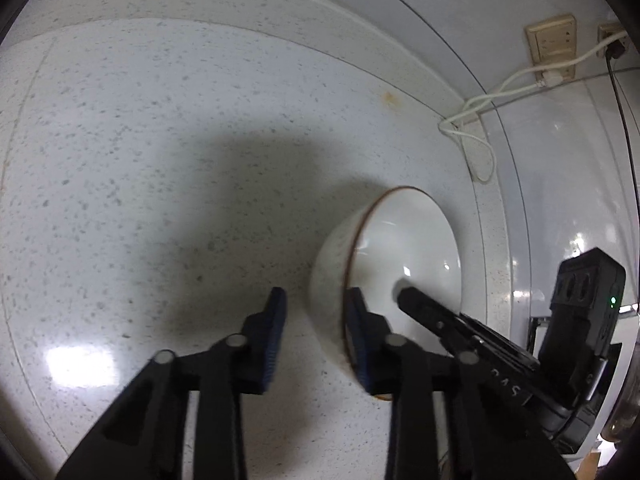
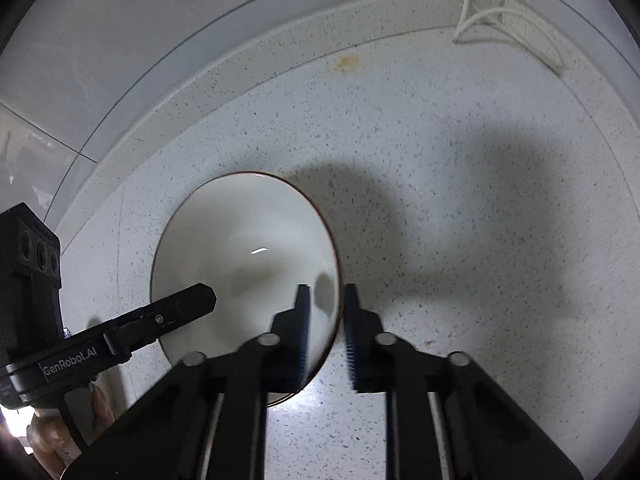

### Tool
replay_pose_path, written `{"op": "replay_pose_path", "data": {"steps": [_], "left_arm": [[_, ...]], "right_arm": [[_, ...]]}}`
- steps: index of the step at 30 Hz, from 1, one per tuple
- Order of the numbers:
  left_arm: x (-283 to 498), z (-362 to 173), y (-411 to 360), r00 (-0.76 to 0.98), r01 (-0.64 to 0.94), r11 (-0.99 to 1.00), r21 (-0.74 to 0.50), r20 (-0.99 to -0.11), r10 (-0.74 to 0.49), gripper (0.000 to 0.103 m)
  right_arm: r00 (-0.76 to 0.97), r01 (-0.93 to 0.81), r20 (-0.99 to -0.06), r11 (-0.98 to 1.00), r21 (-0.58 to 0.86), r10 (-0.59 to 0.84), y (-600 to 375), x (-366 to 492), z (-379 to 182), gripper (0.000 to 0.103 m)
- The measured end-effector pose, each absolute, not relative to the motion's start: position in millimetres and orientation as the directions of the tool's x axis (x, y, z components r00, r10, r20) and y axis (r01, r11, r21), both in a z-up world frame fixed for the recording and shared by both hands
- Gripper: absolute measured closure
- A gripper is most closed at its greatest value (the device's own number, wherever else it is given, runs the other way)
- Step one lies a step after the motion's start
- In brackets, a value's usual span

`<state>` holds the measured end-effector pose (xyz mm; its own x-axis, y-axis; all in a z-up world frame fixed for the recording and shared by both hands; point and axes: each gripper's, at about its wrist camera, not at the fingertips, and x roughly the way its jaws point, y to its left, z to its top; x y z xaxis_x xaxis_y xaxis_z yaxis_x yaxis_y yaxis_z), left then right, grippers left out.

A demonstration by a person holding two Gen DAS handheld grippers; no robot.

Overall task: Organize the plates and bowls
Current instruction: 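Close both grippers on the rim of the gold-rimmed bowl, then lift the gold-rimmed bowl with both grippers and carry it over the bowl stack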

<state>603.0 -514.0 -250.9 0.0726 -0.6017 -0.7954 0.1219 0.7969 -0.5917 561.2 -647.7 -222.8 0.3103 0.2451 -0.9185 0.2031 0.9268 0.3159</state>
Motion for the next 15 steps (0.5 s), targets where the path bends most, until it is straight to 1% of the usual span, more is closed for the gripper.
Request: {"op": "replay_pose_path", "data": {"steps": [3, 7, 15], "left_arm": [[601, -251, -516, 0.067, 0.107, 0.797, -0.595, -0.795, -0.603, 0.084], [592, -256, -510, 0.034, 0.039, 0.774, -0.632, -0.773, -0.633, 0.084], [547, -247, -494, 0.015, -0.023, 0.746, -0.666, -0.746, -0.666, 0.084]], "right_arm": [[0.310, 0.219, -0.921, 0.926, 0.309, 0.234, -648, 559, -222, 0.090], [0.309, 0.246, -0.921, 0.916, 0.317, 0.236, -649, 550, -222, 0.092], [0.274, 0.255, -0.943, 0.930, 0.263, 0.191, -632, 513, -202, 0.092]]}}
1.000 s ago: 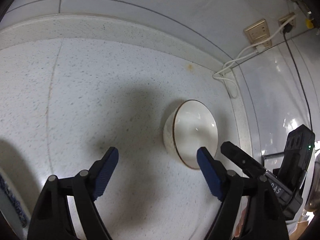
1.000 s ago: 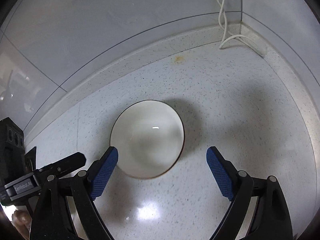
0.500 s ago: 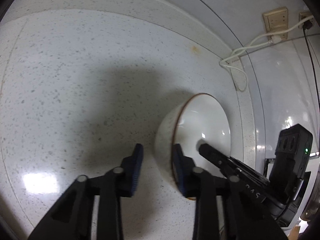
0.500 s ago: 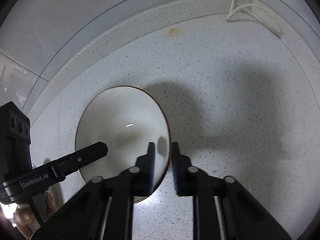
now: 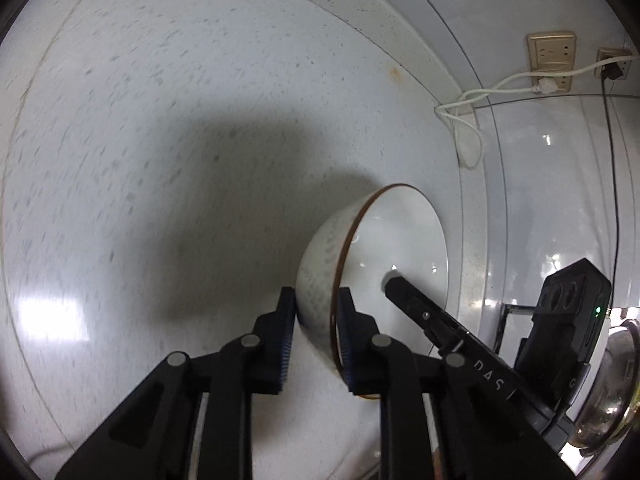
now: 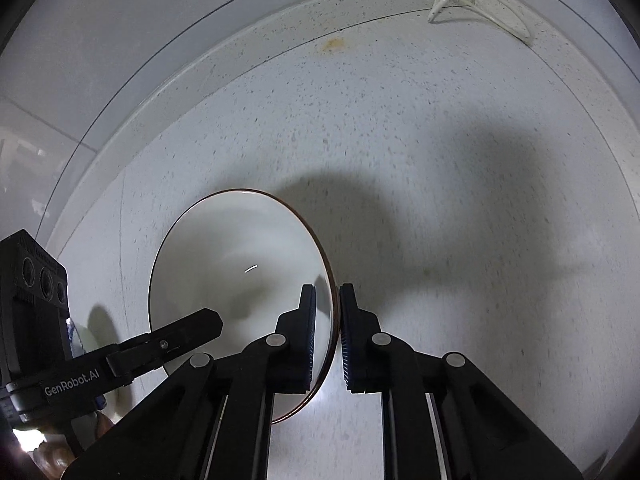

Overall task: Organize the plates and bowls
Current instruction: 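Lift the gold-rimmed bowl with both grippers and carry it over the bowl stack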

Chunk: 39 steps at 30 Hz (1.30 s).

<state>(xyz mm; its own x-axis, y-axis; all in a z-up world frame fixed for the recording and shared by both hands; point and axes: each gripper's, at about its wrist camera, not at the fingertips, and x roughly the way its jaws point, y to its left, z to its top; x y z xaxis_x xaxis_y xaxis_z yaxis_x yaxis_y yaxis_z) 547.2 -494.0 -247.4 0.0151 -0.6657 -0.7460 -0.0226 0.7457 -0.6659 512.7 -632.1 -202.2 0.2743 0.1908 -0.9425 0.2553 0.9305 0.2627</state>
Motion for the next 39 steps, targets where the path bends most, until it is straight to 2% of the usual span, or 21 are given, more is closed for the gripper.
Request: {"op": "replay_pose_path", "data": {"steps": [9, 15, 21, 27, 39], "left_arm": [[485, -190, -426, 0.062, -0.043, 0.686, -0.726, -0.687, -0.724, 0.084], [456, -137, -317, 0.188, -0.043, 0.701, -0.712, -0.695, -0.694, 0.084], [439, -108, -202, 0.301, -0.066, 0.764, -0.642, -0.743, -0.598, 0.084], [447, -138, -147, 0.277, -0.093, 0.791, -0.604, -0.779, -0.562, 0.084], [460, -189, -147, 0.228, -0.090, 0.777, -0.623, -0.773, -0.592, 0.084]], "right_arm": [[0.315, 0.235, -0.941, 0.951, 0.203, 0.123, -567, 447, -130, 0.092], [0.365, 0.100, -0.909, 0.963, 0.251, 0.199, -460, 434, -85, 0.092], [0.348, -0.034, -0.890, 0.953, 0.302, 0.295, -357, 431, -84, 0.092], [0.302, -0.063, -0.894, 0.943, 0.327, 0.331, -308, 436, -115, 0.092], [0.261, 0.003, -0.914, 0.946, 0.324, 0.312, -303, 437, -145, 0.092]]}}
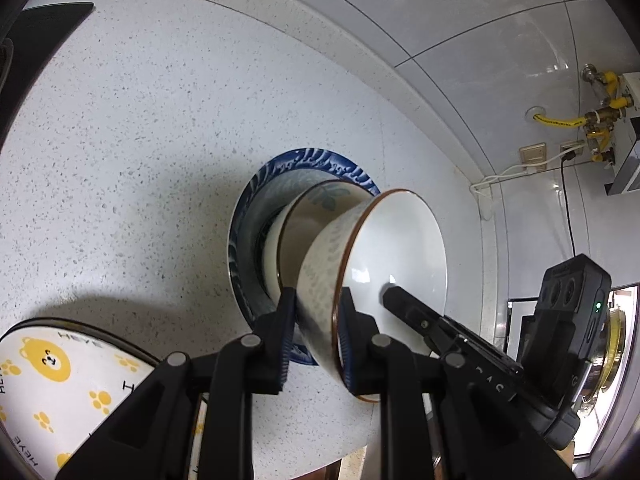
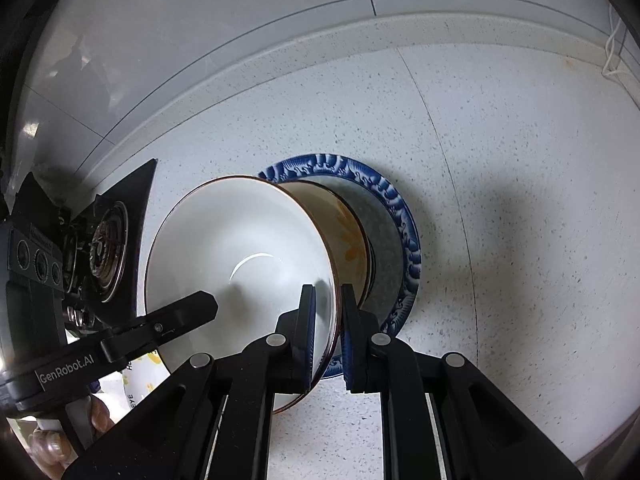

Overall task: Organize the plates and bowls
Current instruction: 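Lift the gold-rimmed bowl with both grippers and carry it over the bowl stack, then lower the gold-rimmed bowl into the yellow-flower bowl and open both grippers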

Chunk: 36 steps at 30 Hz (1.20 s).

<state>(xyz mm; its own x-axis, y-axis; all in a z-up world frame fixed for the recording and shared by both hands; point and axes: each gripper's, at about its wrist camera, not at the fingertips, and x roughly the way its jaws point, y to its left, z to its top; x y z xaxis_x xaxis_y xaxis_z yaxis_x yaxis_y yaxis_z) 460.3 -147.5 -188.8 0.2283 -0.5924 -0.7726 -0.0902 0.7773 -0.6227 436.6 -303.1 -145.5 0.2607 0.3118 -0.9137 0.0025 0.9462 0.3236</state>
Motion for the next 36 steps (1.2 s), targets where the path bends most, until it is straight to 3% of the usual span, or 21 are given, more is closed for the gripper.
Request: {"op": "replay_pose_path", "data": {"steps": [32, 36], "left_arm": [[504, -191, -172, 0.144, -0.032, 0.866, -0.499, -0.860, -0.490, 0.082], [506, -189, -175, 0.140, -0.025, 0.866, -0.499, -0.860, -0.491, 0.076]], "right_arm": [[0.212, 0.008, -0.920, 0.941, 0.339, 0.330, -306, 462, -159, 0.090], [0.212, 0.002, -0.919, 0.941, 0.339, 0.331, -307, 463, -157, 0.090]]}}
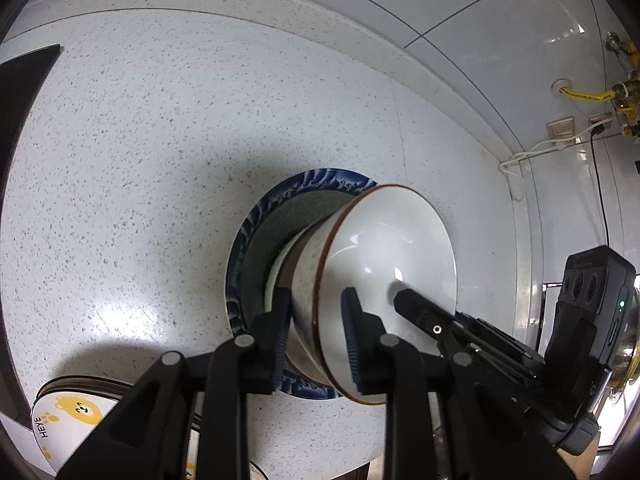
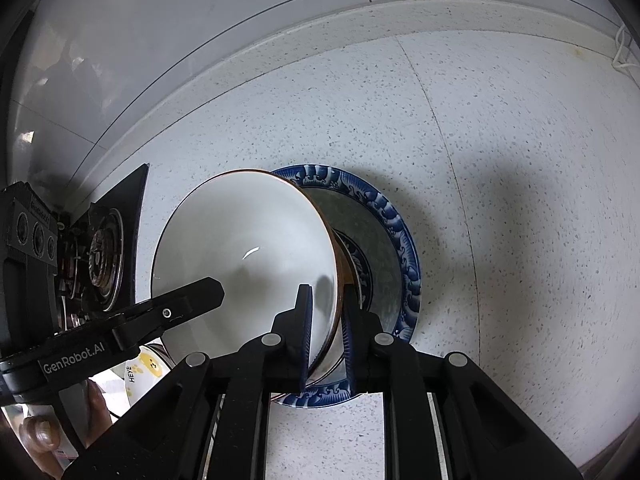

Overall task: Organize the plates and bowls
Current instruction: 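Lower the gold-rimmed bowl into the yellow-flower bowl and open both grippers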

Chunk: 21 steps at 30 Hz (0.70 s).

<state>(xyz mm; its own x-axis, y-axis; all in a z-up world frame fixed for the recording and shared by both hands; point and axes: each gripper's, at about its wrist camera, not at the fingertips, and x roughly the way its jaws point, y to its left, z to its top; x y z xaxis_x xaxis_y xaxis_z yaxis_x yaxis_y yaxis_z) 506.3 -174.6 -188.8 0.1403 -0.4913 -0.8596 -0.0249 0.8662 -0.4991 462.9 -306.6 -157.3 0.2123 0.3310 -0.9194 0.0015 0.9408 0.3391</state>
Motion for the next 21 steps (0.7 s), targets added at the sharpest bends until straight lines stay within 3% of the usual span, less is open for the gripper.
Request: {"op": "replay_pose_path", "data": {"steps": [8, 10, 13, 18, 21], "left_arm": [[509, -176, -179, 0.153, 0.010, 0.884, -0.468, -0.873, -0.464, 0.068], [509, -171, -176, 0.177, 0.013, 0.894, -0.448, -0.879, -0.443, 0.061], [508, -163, -169, 0.208, 0.011, 0.883, -0.468, -0.863, -0.460, 0.059], [497, -153, -158, 0.240, 0.028, 0.889, -0.457, -0.860, -0.450, 0.059], [484, -138, -141, 0.300, 0.048, 0.871, -0.490, -0.824, -0.480, 0.053]], "right_arm": [[0.219, -0.006, -0.914, 0.937, 0.350, 0.343, -311, 459, -153, 0.090], [0.226, -0.009, -0.911, 0.936, 0.353, 0.346, -312, 457, -149, 0.087], [0.262, -0.018, -0.907, 0.941, 0.337, 0.330, -315, 454, -138, 0.070], [0.305, -0.037, -0.884, 0.932, 0.360, 0.354, -324, 441, -122, 0.067], [0.363, -0.039, -0.865, 0.934, 0.356, 0.345, -331, 429, -107, 0.051]]}}
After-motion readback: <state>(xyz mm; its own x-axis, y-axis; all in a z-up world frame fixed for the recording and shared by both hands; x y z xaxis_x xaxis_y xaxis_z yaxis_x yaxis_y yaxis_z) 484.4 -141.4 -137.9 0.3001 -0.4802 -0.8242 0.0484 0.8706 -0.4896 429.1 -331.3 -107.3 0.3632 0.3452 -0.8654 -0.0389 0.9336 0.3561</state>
